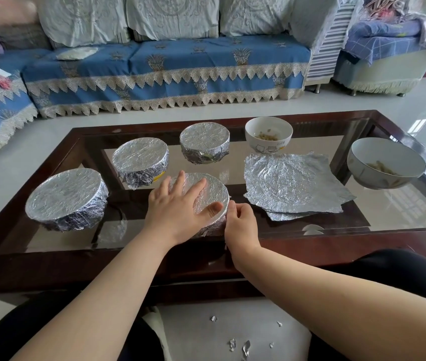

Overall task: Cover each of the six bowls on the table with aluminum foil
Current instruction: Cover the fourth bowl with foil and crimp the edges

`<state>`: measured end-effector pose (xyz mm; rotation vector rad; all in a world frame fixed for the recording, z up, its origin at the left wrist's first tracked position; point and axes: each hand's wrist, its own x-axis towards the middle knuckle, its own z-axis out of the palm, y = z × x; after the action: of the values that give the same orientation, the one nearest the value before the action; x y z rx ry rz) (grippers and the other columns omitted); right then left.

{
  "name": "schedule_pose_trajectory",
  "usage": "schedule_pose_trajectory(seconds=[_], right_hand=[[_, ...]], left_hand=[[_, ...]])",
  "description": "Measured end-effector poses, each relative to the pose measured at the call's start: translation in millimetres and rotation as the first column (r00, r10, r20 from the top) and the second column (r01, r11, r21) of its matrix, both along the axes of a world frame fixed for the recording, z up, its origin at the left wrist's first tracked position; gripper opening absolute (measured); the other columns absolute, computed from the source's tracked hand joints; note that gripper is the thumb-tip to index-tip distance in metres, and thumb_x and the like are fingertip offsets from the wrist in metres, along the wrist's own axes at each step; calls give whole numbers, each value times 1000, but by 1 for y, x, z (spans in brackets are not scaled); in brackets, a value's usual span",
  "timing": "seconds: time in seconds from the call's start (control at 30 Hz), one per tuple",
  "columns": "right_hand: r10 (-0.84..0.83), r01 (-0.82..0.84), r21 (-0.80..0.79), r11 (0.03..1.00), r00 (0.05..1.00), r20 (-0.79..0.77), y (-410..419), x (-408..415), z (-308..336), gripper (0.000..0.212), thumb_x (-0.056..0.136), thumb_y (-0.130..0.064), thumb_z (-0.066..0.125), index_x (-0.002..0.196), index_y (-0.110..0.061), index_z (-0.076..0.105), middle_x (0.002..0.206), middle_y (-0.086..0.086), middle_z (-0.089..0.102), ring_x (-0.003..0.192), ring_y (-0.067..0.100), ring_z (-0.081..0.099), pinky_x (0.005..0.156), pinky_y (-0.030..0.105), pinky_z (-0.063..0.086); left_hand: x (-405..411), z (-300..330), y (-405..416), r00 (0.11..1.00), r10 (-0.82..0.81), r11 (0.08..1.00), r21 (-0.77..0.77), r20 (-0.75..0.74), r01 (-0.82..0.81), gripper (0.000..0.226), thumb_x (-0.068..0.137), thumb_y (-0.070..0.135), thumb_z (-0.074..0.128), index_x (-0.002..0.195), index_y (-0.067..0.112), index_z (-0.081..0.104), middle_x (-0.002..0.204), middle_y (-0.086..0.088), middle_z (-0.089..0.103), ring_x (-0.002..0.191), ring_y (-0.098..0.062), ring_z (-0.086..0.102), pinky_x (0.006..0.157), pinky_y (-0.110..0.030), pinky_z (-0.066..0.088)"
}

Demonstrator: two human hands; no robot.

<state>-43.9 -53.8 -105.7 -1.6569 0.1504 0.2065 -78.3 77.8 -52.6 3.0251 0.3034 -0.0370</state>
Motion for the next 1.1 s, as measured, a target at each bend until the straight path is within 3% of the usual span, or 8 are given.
schedule_pose_trajectory(seconds=[0.27,0.43,0.6,0.7,0.83,0.93,1.0,1.1], right_hand=[[-9,8,-43,999,999,-31,1,12,3,20,100,-33,45,91,-18,54,81,0,58,78,19,55,82,41,49],[35,-35,-46,998,999,2,-1,17,6,14,100,-20,44,89,-21,52,81,-1,58,75,18,54,75,36,46],[118,-118,-96,988,993,-6,2,20,7,26,89,-3,47,86,-27,54,94,6,68,79,20,61,71,33,51],[80,-73,-133,988,995,51,0,18,7,30,88,1,46,83,-28,51,98,6,64,83,18,59,63,17,43],[67,-54,-109,993,990,121,-3,13,7,30,86,8,40,95,-19,48,85,-4,53,72,7,49,62,10,38],[53,-37,-128,991,991,122,-5,14,8,27,88,4,40,106,-16,47,84,-9,53,77,9,52,75,22,43],[20,-12,-96,995,996,83,-6,16,8,28,87,2,36,102,-18,49,84,-10,57,79,15,58,81,36,48],[-1,0,26,1000,1000,13,-8,13,9,20,87,-11,39,95,-22,54,86,-7,64,78,17,61,84,45,51]], left_hand=[[2,0,-1,1000,20,1000,6,-9,-20,109,57,95,-9,154,49,10,168,-3,0,152,-32,-1,120,-53,7],[3,-1,-4,999,40,999,13,4,-40,112,55,95,-11,154,49,12,167,-3,3,152,-32,1,119,-53,9],[3,-1,-5,999,48,999,0,11,-48,108,58,94,-8,154,49,15,167,-3,4,152,-31,-1,119,-53,9],[2,1,-6,999,48,999,-4,5,-48,105,62,96,-6,154,49,14,167,-3,3,152,-31,-2,119,-53,8],[2,2,-7,998,57,998,1,-18,-57,103,64,95,-3,154,49,13,167,-3,1,152,-31,-2,119,-52,8],[3,3,-10,997,77,997,-5,-28,-77,103,62,91,-4,154,48,13,167,-4,0,152,-32,-3,119,-53,9],[4,5,-14,995,99,995,-8,-29,-100,103,63,90,-4,155,47,13,167,-5,0,152,-33,-2,118,-53,9],[6,5,-20,989,145,989,-9,-21,-145,99,67,88,-3,155,45,14,167,-9,1,152,-35,-2,118,-54,10]])
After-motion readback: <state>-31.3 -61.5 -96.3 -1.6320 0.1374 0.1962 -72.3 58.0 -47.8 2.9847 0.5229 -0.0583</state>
